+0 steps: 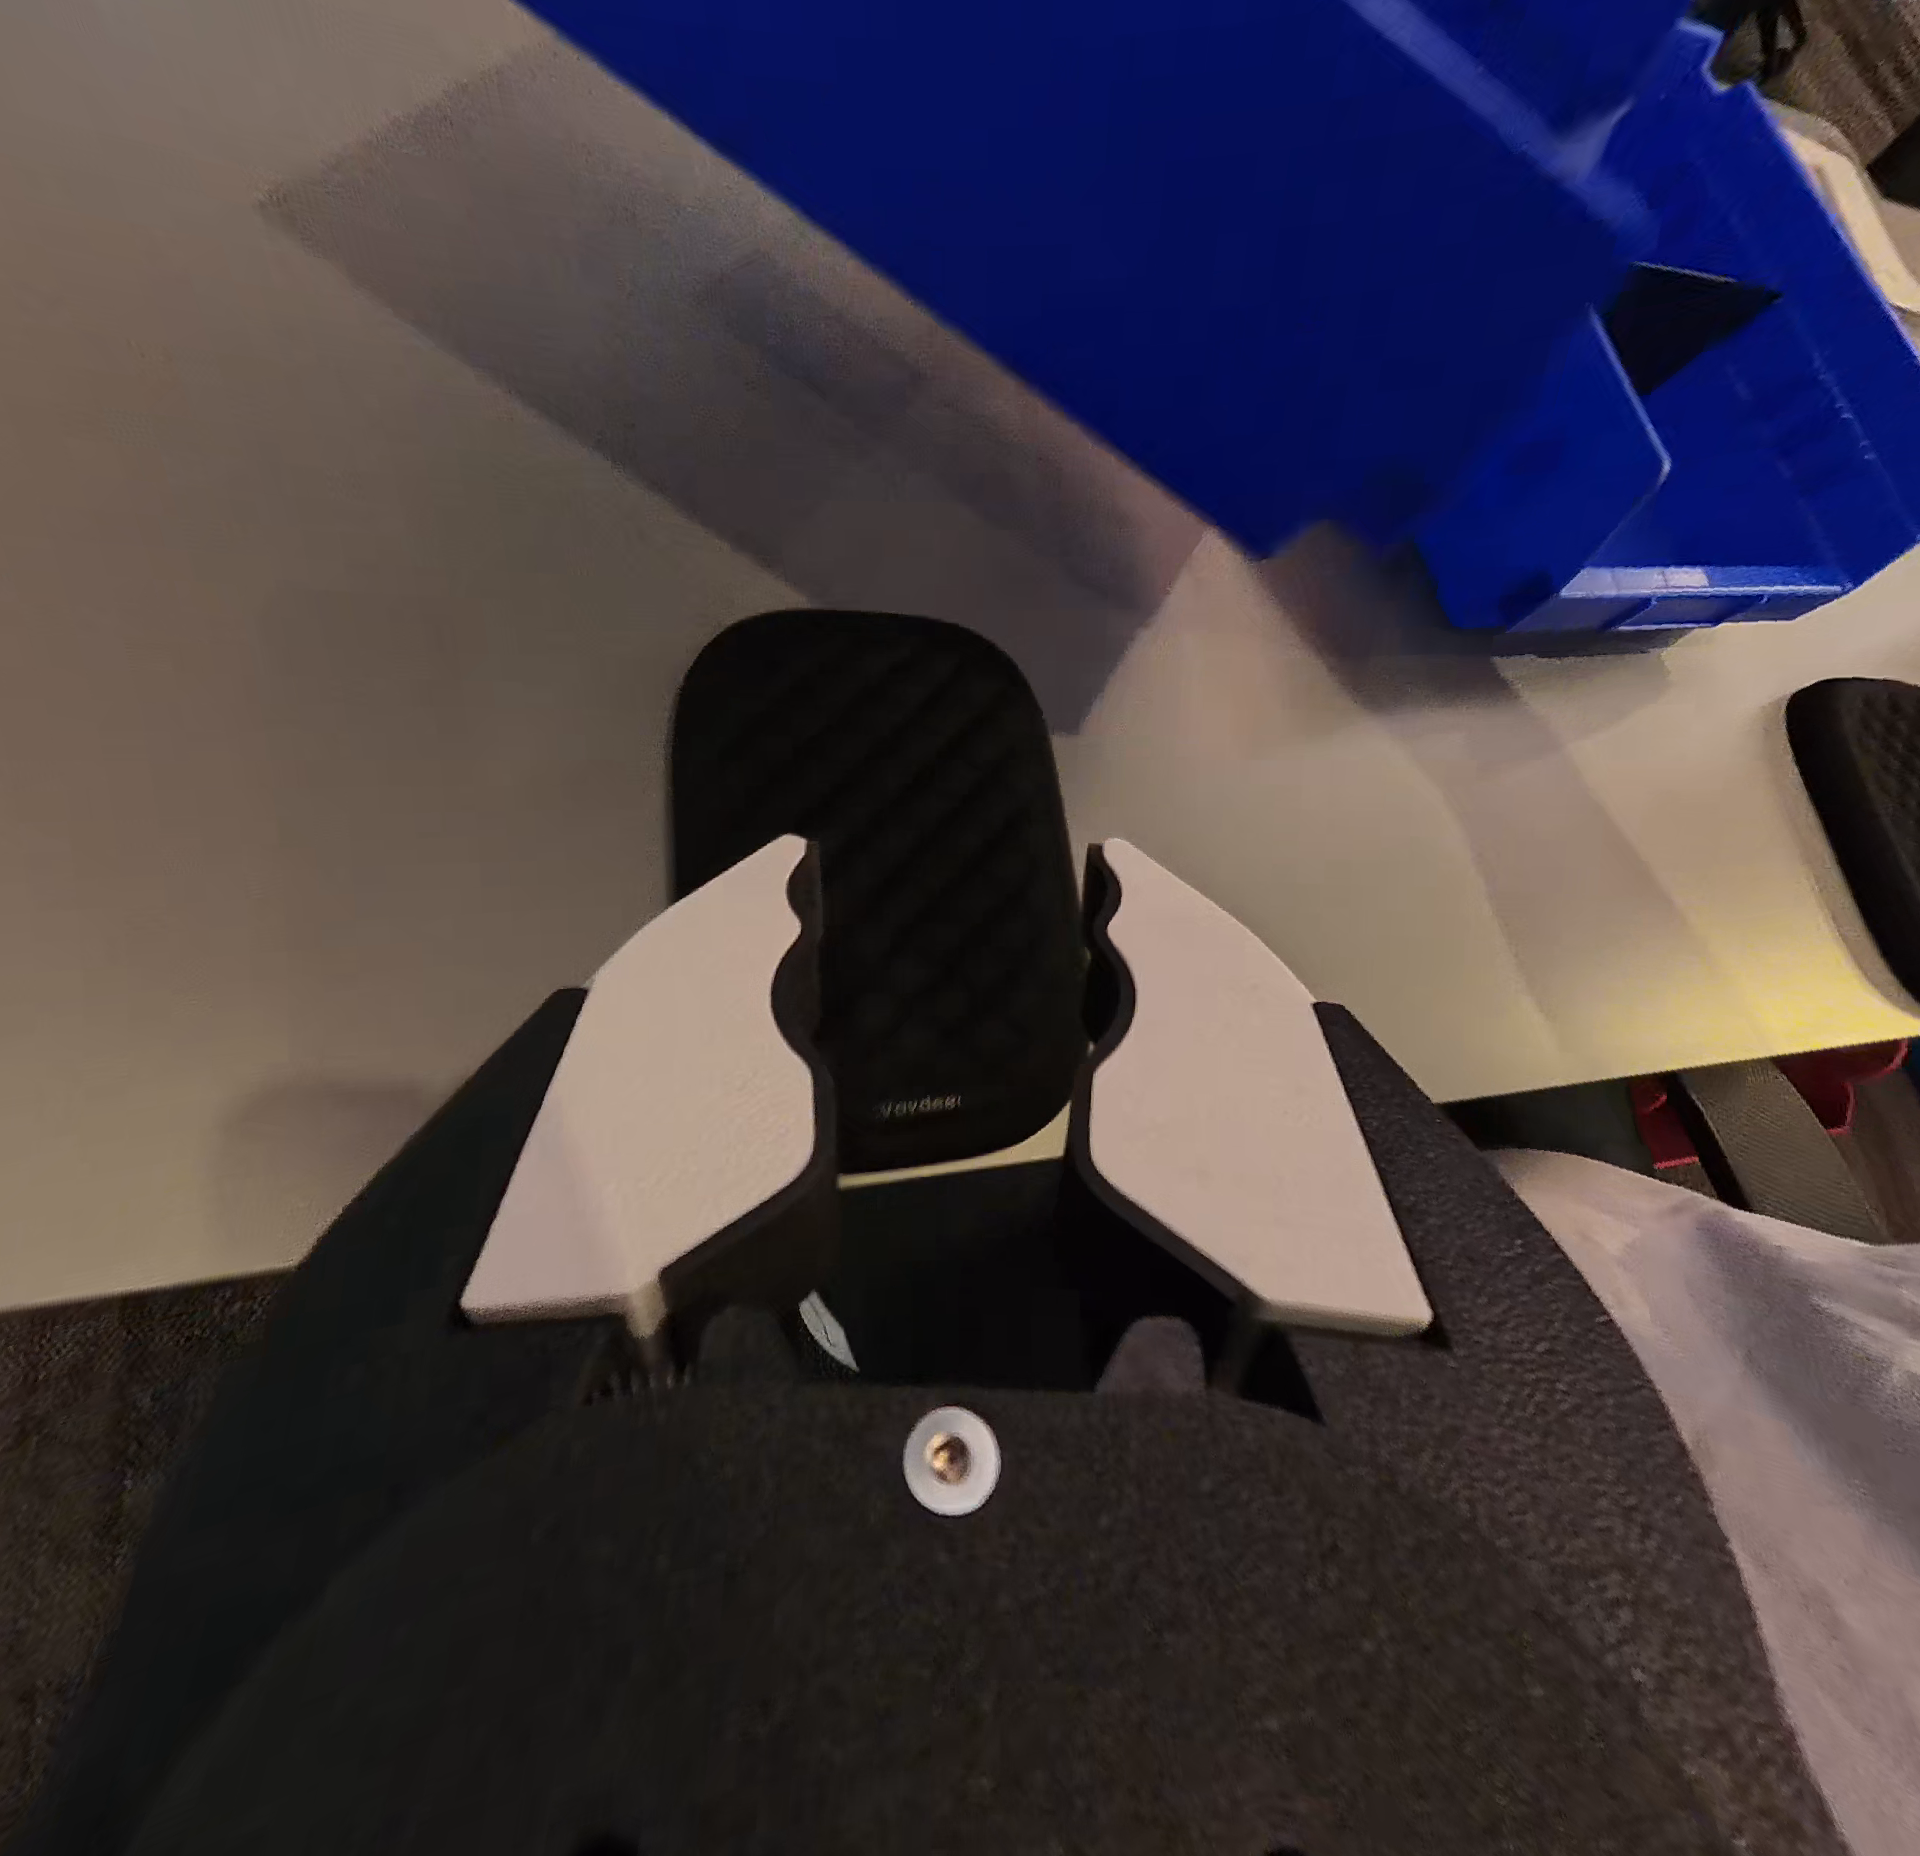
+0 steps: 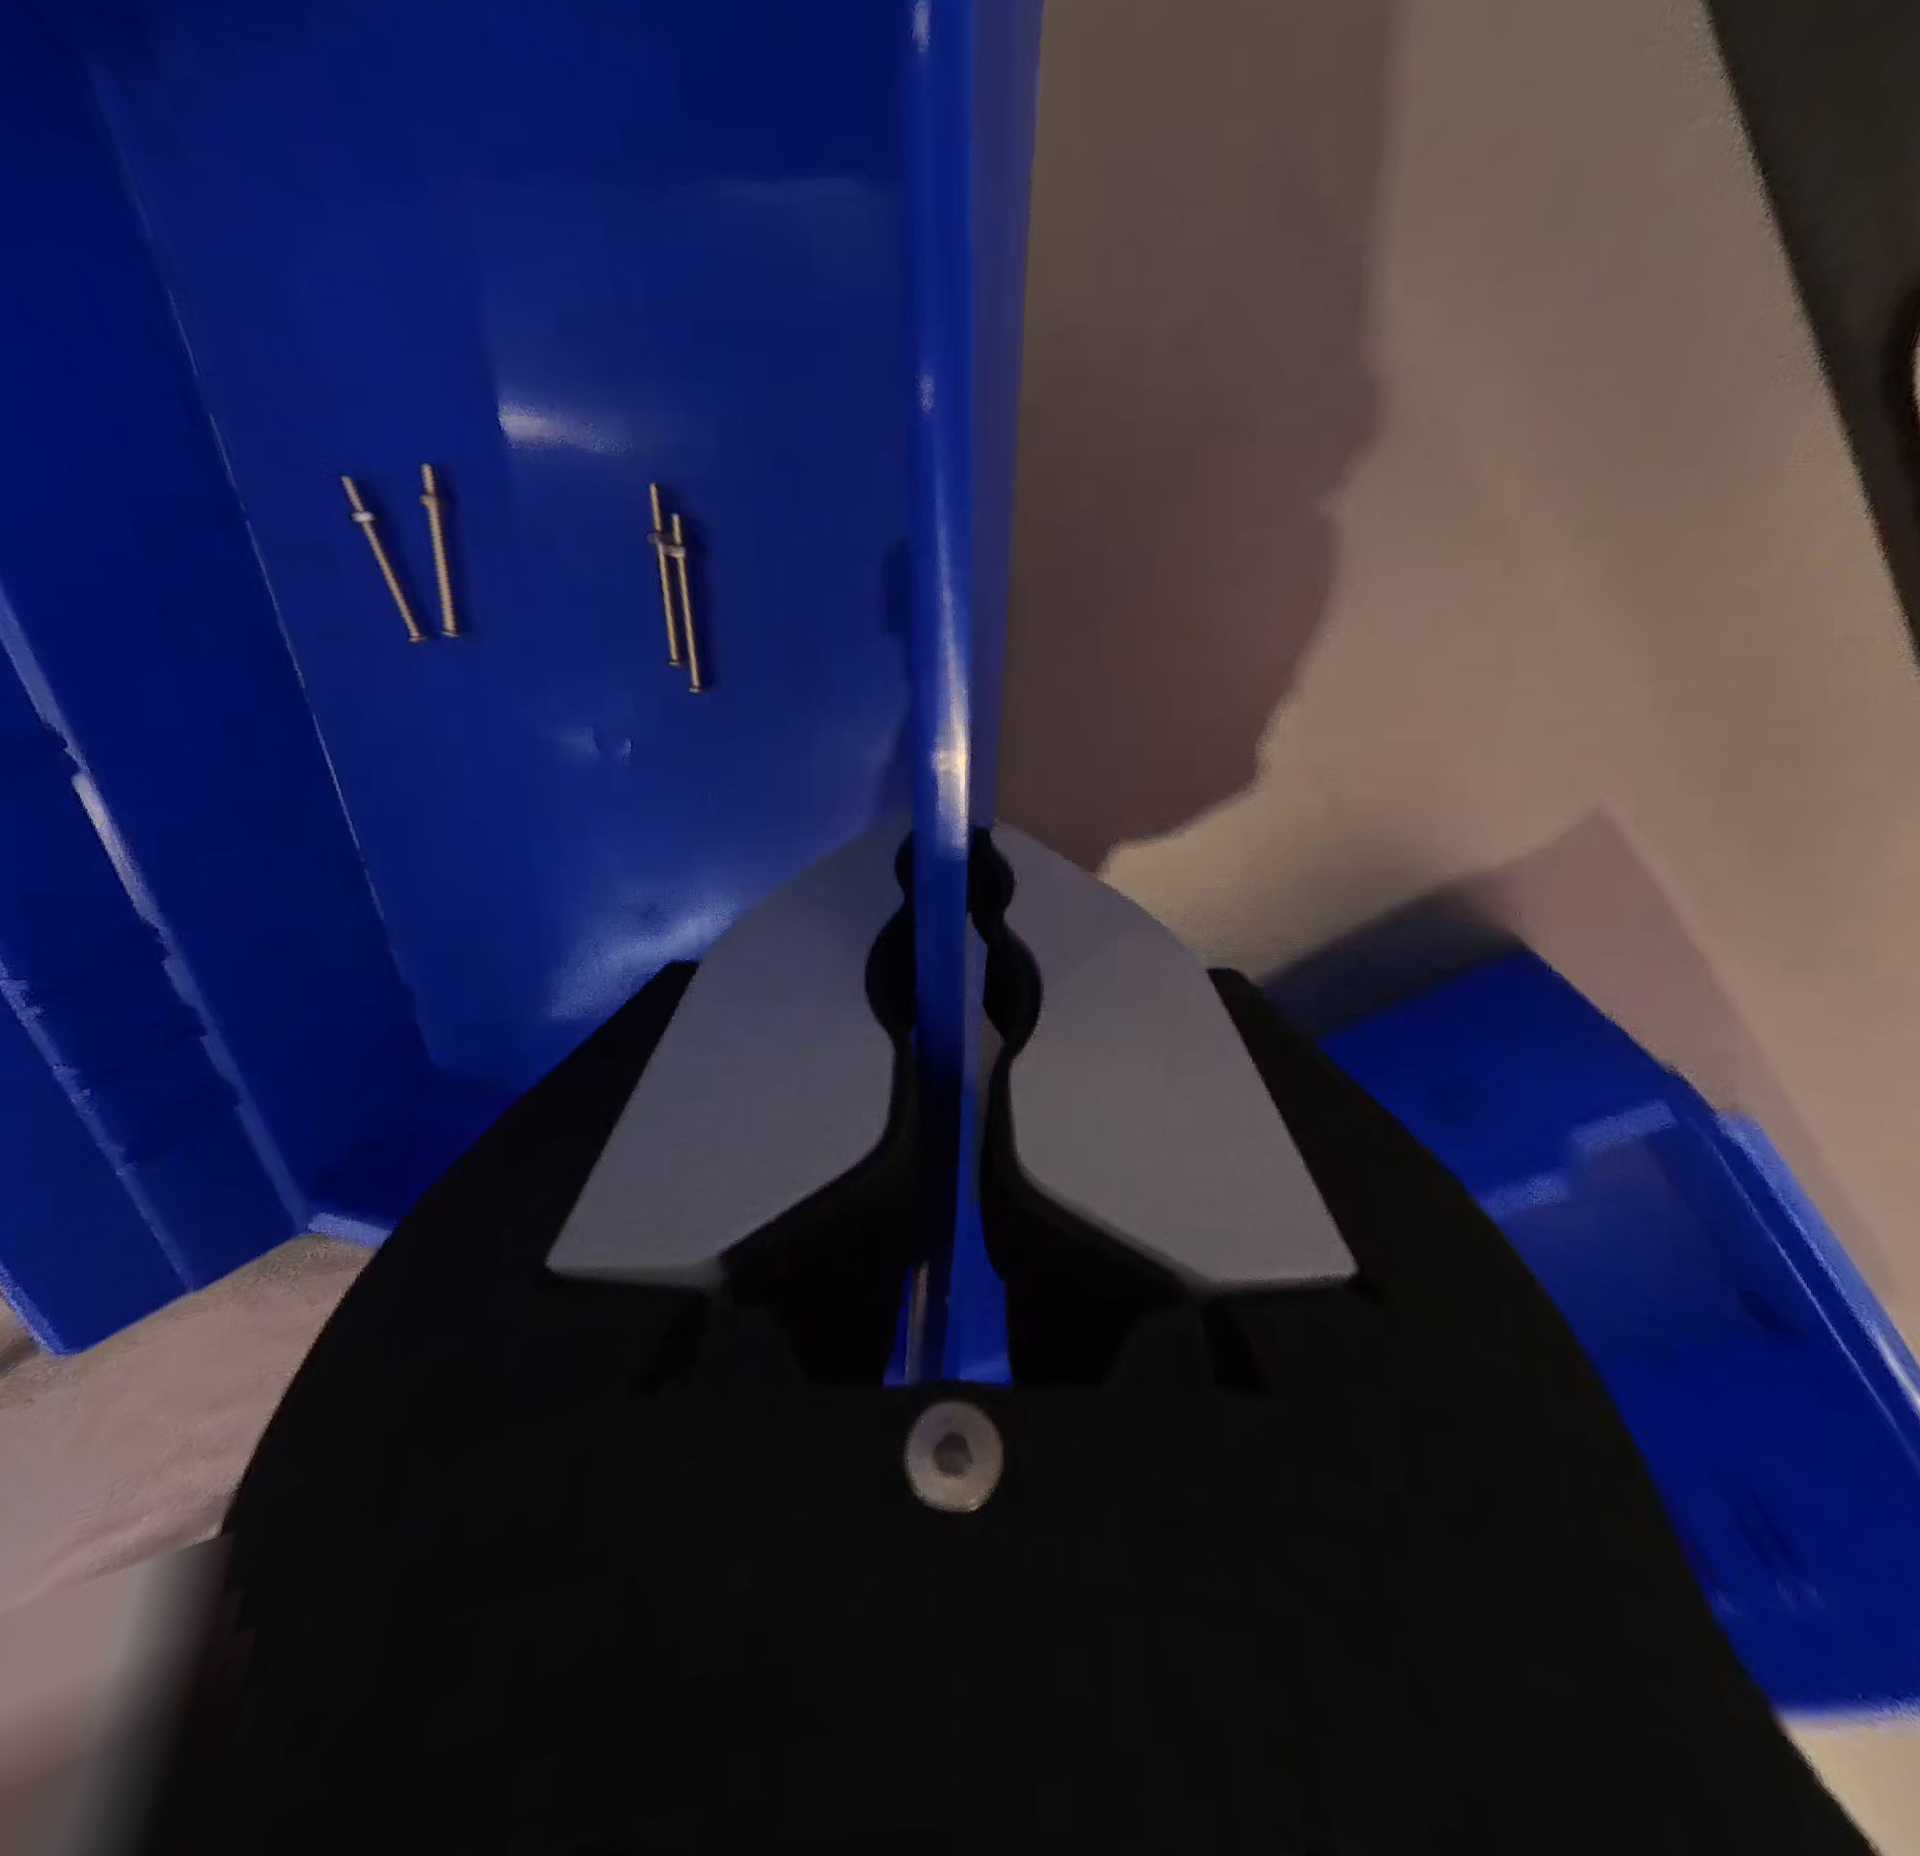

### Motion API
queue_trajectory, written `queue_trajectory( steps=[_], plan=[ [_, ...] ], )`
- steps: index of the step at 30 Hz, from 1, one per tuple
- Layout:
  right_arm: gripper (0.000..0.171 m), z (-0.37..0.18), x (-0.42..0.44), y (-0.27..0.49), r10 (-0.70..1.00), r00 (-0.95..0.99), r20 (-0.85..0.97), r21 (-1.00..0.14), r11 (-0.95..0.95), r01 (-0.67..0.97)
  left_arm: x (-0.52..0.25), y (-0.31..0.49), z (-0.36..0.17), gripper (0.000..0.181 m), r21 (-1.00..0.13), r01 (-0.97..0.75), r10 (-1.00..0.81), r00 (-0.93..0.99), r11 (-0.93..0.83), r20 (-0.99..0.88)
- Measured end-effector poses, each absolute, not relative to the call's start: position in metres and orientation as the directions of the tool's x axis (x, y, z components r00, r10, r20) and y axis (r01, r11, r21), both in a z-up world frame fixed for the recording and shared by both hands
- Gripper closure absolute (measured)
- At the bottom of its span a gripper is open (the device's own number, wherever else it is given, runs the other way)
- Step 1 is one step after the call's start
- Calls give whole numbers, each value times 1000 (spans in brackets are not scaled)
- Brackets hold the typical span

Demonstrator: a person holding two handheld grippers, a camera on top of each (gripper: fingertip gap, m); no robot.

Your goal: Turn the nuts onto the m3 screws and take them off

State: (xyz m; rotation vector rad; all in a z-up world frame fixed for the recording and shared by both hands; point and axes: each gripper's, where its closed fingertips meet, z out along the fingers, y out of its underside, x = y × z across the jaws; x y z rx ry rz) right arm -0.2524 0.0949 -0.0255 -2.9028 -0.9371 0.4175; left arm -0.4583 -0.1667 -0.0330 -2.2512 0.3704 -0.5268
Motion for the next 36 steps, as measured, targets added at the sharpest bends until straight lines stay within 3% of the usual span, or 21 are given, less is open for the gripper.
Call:
queue_trajectory(
  steps=[7,17,21,27,31,35,36],
  plan=[
    [165,-91,-289,123,443,839,-317,-151,-897,416,-482,-179,-36,133,-741,-63,-364,897,-668,251],
    [159,-117,-266,134,251,914,-319,-182,-963,201,-471,-126,-31,125,-774,22,-336,893,-632,299],
    [153,-98,-262,140,320,889,-328,-288,-930,229,-450,-81,-27,118,-781,19,-347,889,-625,299],
    [136,-16,-230,142,523,852,40,-591,-675,442,-420,-14,-35,106,-770,-10,-299,925,-637,236],
    [133,23,-218,82,635,772,-3,-647,-590,483,-407,15,-65,108,-695,-112,-278,951,-711,132],
    [135,44,-170,28,661,750,-13,-691,-548,471,-424,28,-93,132,-604,-219,-264,964,-766,-15],
    [136,46,-153,17,654,756,9,-693,-541,477,-423,28,-97,149,-591,-231,-294,956,-773,10]
  ],
)
